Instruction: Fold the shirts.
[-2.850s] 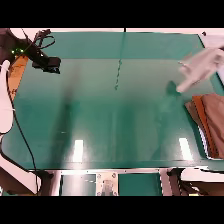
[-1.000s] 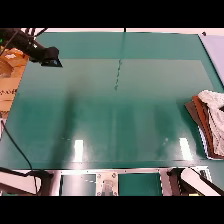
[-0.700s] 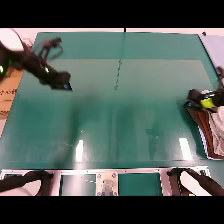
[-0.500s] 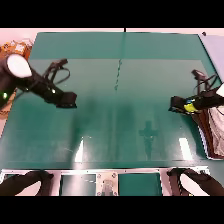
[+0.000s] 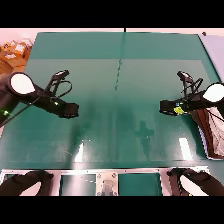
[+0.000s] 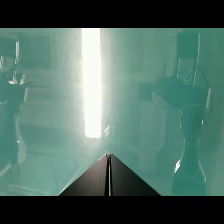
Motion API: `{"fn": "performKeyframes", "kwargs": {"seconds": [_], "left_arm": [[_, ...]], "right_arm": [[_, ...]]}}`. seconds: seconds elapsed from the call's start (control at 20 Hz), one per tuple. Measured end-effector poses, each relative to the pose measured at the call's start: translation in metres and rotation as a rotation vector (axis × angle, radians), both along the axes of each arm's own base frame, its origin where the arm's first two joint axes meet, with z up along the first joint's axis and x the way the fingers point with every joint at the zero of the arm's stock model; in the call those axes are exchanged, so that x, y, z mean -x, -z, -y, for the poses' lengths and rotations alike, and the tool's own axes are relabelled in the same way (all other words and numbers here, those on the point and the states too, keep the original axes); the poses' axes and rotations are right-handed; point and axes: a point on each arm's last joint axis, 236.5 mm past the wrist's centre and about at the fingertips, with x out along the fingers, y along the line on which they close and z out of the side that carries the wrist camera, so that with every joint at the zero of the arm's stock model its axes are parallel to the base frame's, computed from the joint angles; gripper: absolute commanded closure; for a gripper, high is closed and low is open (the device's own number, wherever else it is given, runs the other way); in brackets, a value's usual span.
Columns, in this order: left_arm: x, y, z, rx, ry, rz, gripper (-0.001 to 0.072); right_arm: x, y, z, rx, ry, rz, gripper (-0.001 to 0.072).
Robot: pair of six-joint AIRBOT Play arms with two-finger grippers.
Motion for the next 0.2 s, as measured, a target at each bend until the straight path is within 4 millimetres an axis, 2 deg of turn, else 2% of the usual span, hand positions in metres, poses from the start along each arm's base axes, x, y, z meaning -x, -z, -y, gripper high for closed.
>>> {"fn": "performKeyframes", "kwargs": {"seconds": [0.2], "left_arm": [[0.0,-0.0001,0.0005,0.003,-0.002,0.003,0.0684]], "right_arm": [[-0.0001,0.0002,-0.0008,0.0,-0.003,0.002,0.0704]]}}
